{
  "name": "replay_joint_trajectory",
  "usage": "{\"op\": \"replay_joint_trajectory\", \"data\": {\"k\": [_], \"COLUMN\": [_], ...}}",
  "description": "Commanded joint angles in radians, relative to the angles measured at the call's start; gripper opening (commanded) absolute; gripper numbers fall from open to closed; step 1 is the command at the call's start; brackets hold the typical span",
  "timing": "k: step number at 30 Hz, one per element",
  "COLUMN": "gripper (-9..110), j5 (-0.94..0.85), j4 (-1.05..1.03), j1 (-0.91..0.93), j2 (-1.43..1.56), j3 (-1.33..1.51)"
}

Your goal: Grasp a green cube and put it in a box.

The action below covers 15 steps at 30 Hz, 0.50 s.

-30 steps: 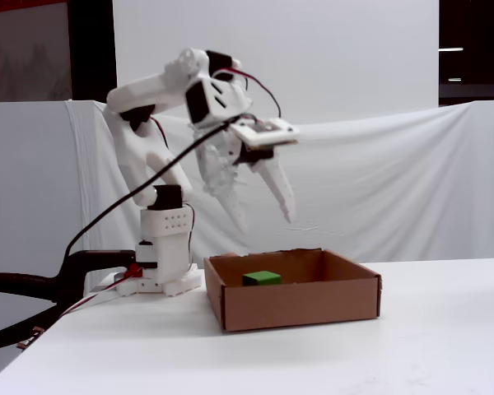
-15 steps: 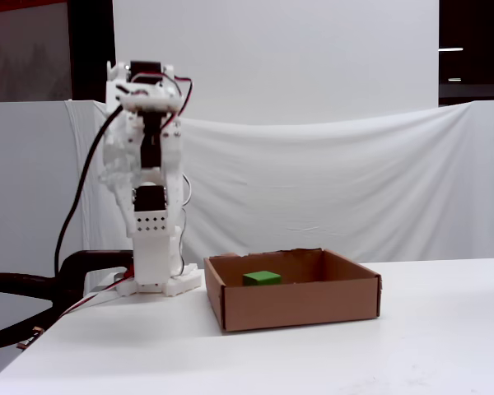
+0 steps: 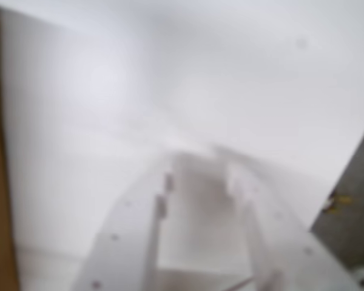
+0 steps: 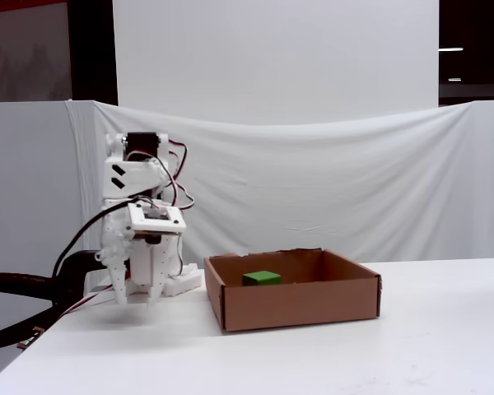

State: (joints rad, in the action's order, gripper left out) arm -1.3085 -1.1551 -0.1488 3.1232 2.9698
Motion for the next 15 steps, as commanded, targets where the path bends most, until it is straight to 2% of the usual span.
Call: {"op": "replay_joint_trajectory", "data": {"k": [1,15], "gripper": [10,12], "j5": [-0.041,-0.029], "j4": [-0.063,-0.086], "j1": [0.006,0.029], "j2": [0.025,0.060], "j3": [0.000,0.002]}}
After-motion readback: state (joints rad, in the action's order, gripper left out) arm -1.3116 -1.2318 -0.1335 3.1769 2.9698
